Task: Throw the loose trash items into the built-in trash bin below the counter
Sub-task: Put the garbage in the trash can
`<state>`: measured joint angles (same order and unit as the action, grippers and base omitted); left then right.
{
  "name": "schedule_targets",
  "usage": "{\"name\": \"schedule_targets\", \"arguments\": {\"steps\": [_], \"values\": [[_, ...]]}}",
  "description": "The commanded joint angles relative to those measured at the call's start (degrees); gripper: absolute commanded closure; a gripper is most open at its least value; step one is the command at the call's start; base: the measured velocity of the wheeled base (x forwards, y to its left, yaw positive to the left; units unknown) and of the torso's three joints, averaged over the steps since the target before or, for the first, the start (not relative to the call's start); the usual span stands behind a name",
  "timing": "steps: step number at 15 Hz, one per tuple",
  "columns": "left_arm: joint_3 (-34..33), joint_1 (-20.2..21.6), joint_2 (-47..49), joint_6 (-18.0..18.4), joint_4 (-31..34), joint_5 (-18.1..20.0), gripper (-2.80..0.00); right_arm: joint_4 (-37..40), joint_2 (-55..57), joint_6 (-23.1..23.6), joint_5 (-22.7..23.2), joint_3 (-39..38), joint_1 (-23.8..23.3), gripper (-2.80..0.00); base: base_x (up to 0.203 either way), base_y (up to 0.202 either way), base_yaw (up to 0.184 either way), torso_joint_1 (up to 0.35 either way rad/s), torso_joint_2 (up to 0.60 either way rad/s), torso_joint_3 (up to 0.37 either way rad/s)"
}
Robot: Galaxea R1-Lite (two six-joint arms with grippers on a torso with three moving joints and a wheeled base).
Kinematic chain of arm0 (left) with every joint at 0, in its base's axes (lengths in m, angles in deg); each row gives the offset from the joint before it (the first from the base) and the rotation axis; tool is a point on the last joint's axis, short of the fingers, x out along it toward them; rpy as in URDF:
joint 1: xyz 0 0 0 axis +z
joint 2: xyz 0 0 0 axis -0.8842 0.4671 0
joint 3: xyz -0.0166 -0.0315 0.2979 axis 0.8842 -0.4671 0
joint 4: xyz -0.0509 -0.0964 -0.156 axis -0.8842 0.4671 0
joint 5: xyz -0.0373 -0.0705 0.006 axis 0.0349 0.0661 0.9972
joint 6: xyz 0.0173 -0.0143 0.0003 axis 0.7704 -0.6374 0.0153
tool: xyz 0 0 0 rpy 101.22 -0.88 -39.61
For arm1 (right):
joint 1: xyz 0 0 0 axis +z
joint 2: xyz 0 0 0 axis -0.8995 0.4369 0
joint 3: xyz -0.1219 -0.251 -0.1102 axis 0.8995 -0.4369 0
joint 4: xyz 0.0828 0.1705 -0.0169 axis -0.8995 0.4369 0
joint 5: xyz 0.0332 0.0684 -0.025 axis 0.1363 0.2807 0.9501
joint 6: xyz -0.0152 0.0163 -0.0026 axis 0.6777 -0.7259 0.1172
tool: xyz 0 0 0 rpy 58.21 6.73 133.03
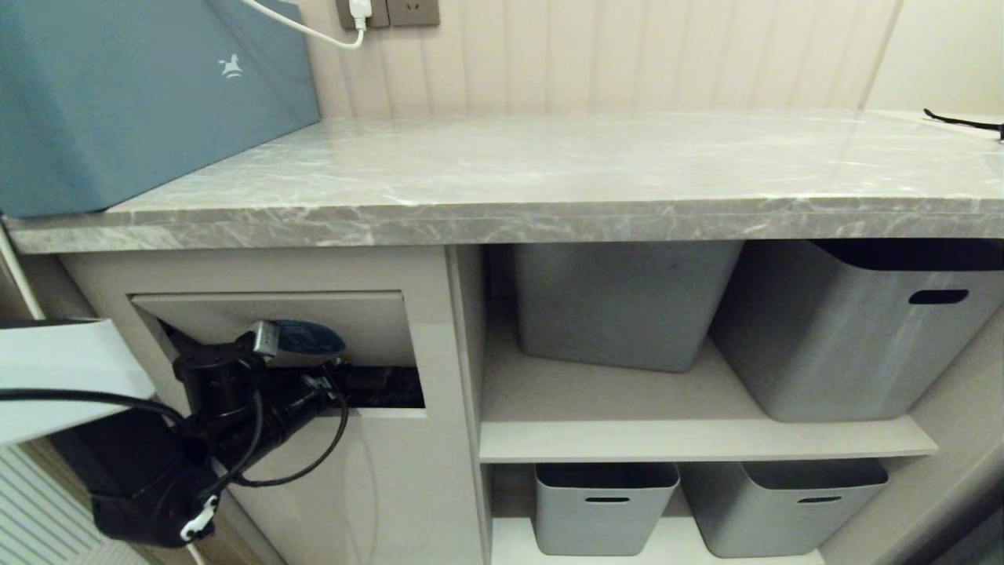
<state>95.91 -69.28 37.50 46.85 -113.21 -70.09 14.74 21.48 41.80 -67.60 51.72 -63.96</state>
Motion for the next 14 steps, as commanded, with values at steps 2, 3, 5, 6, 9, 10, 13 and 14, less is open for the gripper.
{"name": "schedule_targets", "arguments": {"steps": [2,3,5,6,9,10,13,14], "values": [[1.0,-0.03,0.78,-0.28,-0.44,0.05,-2.8,0.03,0.06,0.02,0.02,0.01,0.0,0.0,0.0,0.0,0.0,0.0,0.0,0.0],[1.45,0.01,0.78,-0.37,-0.44,0.05,-2.8,0.03,0.06,0.02,0.02,-0.04,0.04,0.0,0.0,0.0,0.0,0.0,0.0,0.0],[1.93,0.01,0.78,-0.4,-0.44,0.05,-2.8,0.03,-0.03,0.02,0.02,0.05,-0.05,0.0,0.0,0.0,0.0,0.0,0.0,0.0],[1.77,0.01,0.62,-0.4,-0.44,0.05,-2.8,0.03,0.06,0.02,0.02,-0.04,-0.05,0.0,0.0,0.0,0.0,0.0,0.0,0.0],[-1.37,-0.05,-0.94,-0.73,-0.44,-0.45,-2.8,0.03,0.06,0.02,0.02,0.05,0.04,0.0,0.0,0.0,0.0,0.0,0.0,0.0],[-3.97,-0.06,-2.32,-1.57,-0.54,-0.51,-2.8,0.03,0.06,0.02,0.02,0.05,0.04,0.0,0.0,0.0,0.0,0.0,0.0,0.0],[-10.88,-0.03,-6.24,-2.87,-1.94,-0.6,-2.8,0.03,0.06,0.02,0.02,-0.03,0.04,0.0,0.0,0.0,0.0,0.0,0.0,0.0],[-13.74,0.04,-8.36,-2.95,-2.09,-0.63,-2.8,0.03,0.06,0.02,0.02,-0.04,0.04,0.0,0.0,0.0,0.0,0.0,0.0,0.0]]}}
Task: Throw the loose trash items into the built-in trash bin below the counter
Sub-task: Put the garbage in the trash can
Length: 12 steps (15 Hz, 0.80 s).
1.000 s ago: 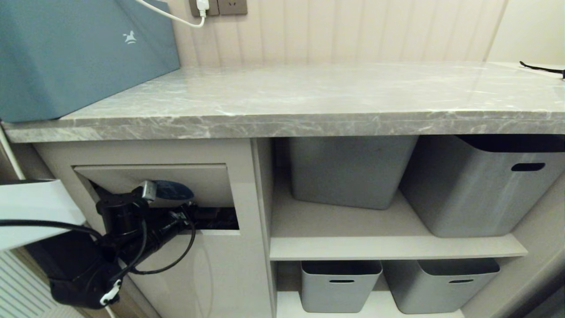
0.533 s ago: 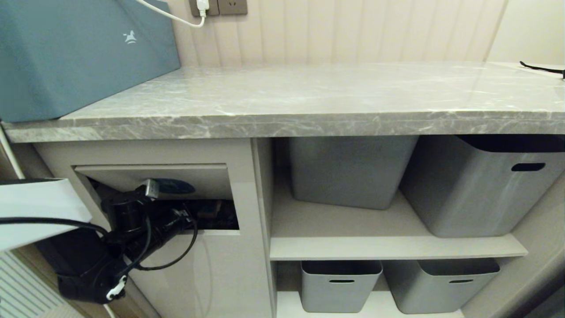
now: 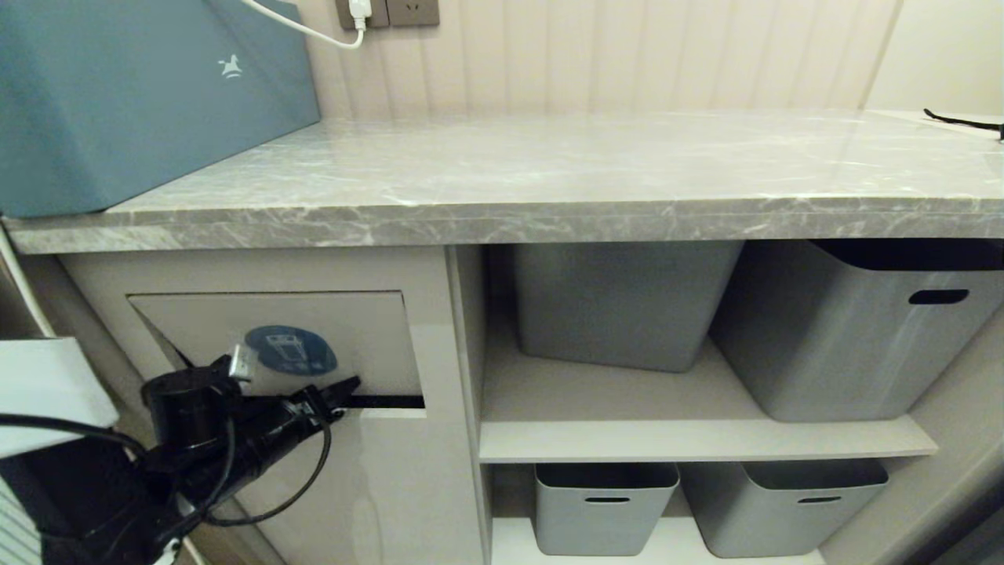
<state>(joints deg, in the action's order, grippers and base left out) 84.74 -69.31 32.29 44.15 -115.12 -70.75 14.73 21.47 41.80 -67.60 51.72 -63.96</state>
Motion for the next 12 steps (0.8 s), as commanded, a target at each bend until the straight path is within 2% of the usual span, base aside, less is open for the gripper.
{"name": "schedule_targets", "arguments": {"steps": [1,4,10,11,12], "values": [[-4.79,0.1,-5.2,-0.23,-0.24,-0.01,-2.8,0.05,0.07,0.02,0.02,0.05,-0.05,0.0,0.0,0.0,0.0,0.0,0.0,0.0],[-8.2,-0.14,-8.98,0.02,-0.02,-2.71,-2.8,0.05,0.07,0.02,0.02,0.0,0.04,0.0,0.0,0.0,0.0,0.0,0.0,0.0],[-18.55,-0.7,-19.64,-0.07,0.48,-3.3,-2.8,0.05,0.06,0.02,0.02,0.05,-0.04,0.0,0.0,0.0,0.0,0.0,0.0,0.0],[-19.42,-0.67,-21.73,-0.12,2.38,-4.0,-2.8,0.05,0.0,0.02,0.02,-0.02,0.0,0.0,0.0,0.0,0.0,0.0,0.0,0.0],[-19.51,-0.66,-24.32,-0.4,6.9,-5.92,-2.8,0.05,0.01,0.02,0.02,0.01,0.04,0.0,0.0,0.0,0.0,0.0,0.0,0.0]]}}
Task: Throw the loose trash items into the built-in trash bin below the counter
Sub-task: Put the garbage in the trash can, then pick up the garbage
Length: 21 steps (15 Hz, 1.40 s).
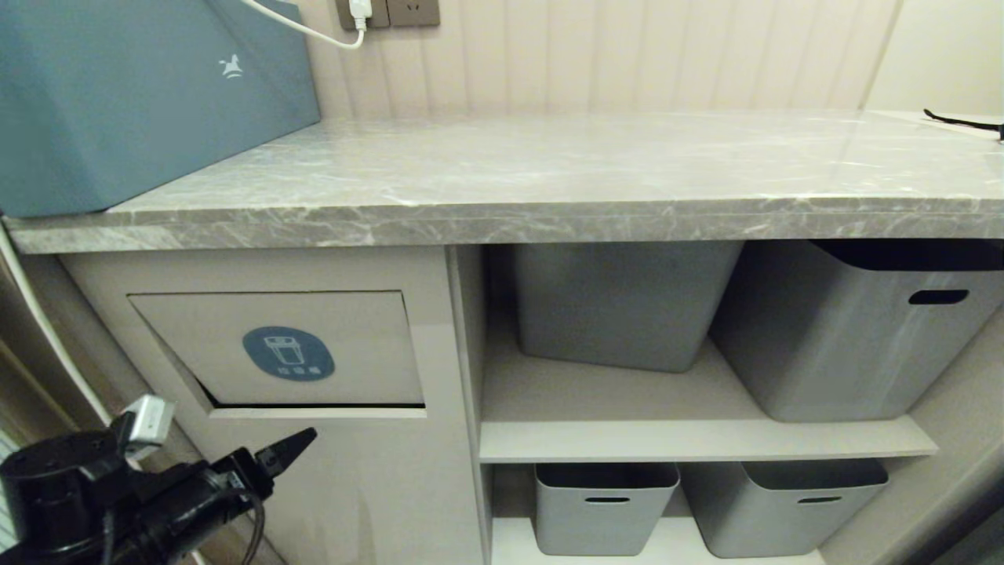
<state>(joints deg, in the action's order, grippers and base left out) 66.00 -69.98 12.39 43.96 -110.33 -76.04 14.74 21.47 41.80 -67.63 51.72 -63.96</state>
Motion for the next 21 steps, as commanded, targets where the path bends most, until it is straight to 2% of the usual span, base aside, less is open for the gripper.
{"name": "schedule_targets", "arguments": {"steps": [1,4,5,7,10,11,14,16,18,19,21], "values": [[-0.81,0.03,-7.36,-0.46,6.3,-2.35,-2.8,0.04,0.07,0.02,0.05,-0.04,0.04,0.0,0.0,0.0,0.0,0.0,0.0,0.0],[-0.74,0.31,-18.19,0.04,14.27,-3.89,-2.8,0.04,0.04,0.02,0.05,0.05,0.04,0.0,0.0,0.0,0.0,0.0,0.0,0.0],[-0.45,0.67,-22.95,1.43,18.06,-3.95,-2.8,0.04,0.0,0.02,0.05,0.04,0.01,0.0,0.0,0.0,0.0,0.0,0.0,0.0],[0.85,2.37,-33.54,8.33,28.98,-2.75,-2.8,0.04,0.07,0.02,0.05,0.05,0.03,0.0,0.0,0.0,0.0,0.0,0.0,0.0],[1.59,8.04,-53.51,21.75,44.61,3.02,-2.8,0.04,0.06,0.02,0.05,-0.03,0.04,0.0,0.0,0.0,0.0,0.0,0.0,0.0],[1.29,9.9,-61.21,25.05,49.86,4.39,-2.8,0.04,0.07,0.02,0.05,-0.04,0.02,0.0,0.0,0.0,0.0,0.0,0.0,0.0],[0.38,13.71,-78.32,30.81,59.96,5.05,-2.8,0.04,0.07,0.02,0.05,-0.04,-0.05,0.0,0.0,0.0,0.0,0.0,0.0,0.0],[-0.21,14.24,-80.59,33.78,65.42,5.17,-2.8,0.04,0.0,0.02,0.05,-0.04,-0.05,0.0,0.0,0.0,0.0,0.0,0.0,0.0],[0.04,7.25,-80.83,34.9,69.33,4.59,-2.8,0.04,-0.01,-0.07,0.05,-0.02,-0.05,0.0,0.0,0.0,0.0,0.0,0.0,0.0],[0.17,4.9,-81.46,34.85,70.64,3.89,-2.8,0.04,0.07,-0.07,0.05,-0.04,-0.05,0.0,0.0,0.0,0.0,0.0,0.0,0.0],[0.31,5.76,-85.3,32.45,72.51,1.75,-2.8,0.04,0.06,-0.07,0.05,-0.04,-0.05,0.0,0.0,0.0,0.0,0.0,0.0,0.0]]}}
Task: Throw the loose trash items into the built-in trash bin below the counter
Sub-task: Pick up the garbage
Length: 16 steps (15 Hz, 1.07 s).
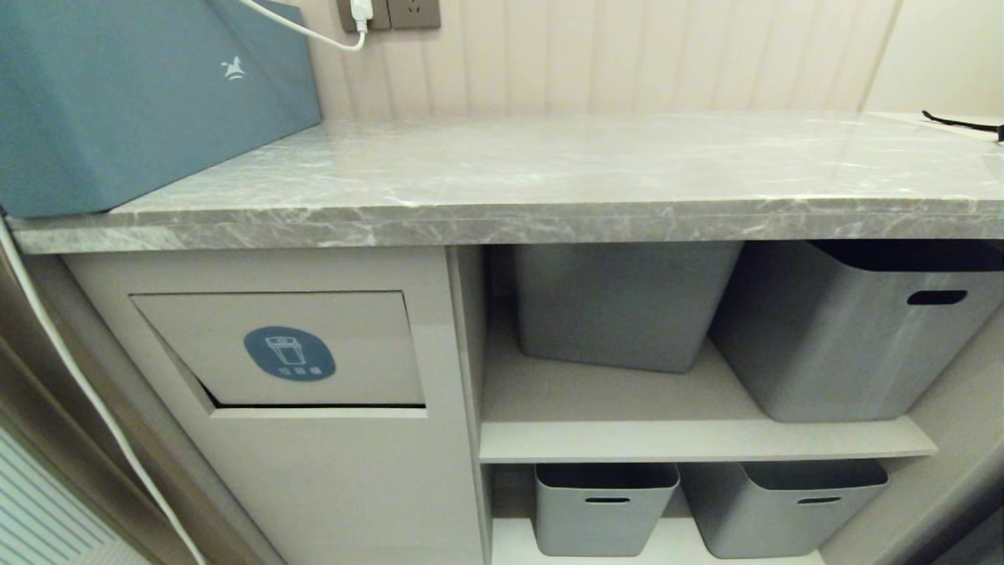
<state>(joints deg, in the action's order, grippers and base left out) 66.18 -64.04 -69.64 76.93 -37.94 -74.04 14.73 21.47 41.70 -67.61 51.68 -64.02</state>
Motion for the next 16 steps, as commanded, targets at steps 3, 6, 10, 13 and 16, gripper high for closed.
{"name": "schedule_targets", "arguments": {"steps": [3,6,10,13,16], "values": [[-0.36,0.87,-14.0,-0.36,-0.19,-2.3,-2.8,0.04,-0.01,-0.02,0.03,0.0,0.01,0.0,0.0,0.0,0.0,0.0,0.0,0.0],[-1.0,1.44,-13.63,6.83,2.39,-1.44,-2.8,0.03,-0.01,0.04,0.03,0.08,0.01,0.0,0.0,0.0,0.0,0.0,0.0,0.0],[-1.04,1.45,-13.64,5.38,2.34,-1.8,-2.8,0.04,-0.01,0.02,0.03,0.06,0.01,0.0,0.0,0.0,0.0,0.0,0.0,0.0],[-1.04,1.45,-13.64,3.8,2.43,-3.12,-2.8,0.04,0.07,0.02,0.03,0.0,0.01,0.0,0.0,0.0,0.0,0.0,0.0,0.0],[-1.04,1.45,-13.64,3.02,2.43,-3.28,-2.8,0.04,0.04,0.07,0.03,0.0,0.01,0.0,-0.021,0.0,0.0,0.001,0.0,0.004]]}}
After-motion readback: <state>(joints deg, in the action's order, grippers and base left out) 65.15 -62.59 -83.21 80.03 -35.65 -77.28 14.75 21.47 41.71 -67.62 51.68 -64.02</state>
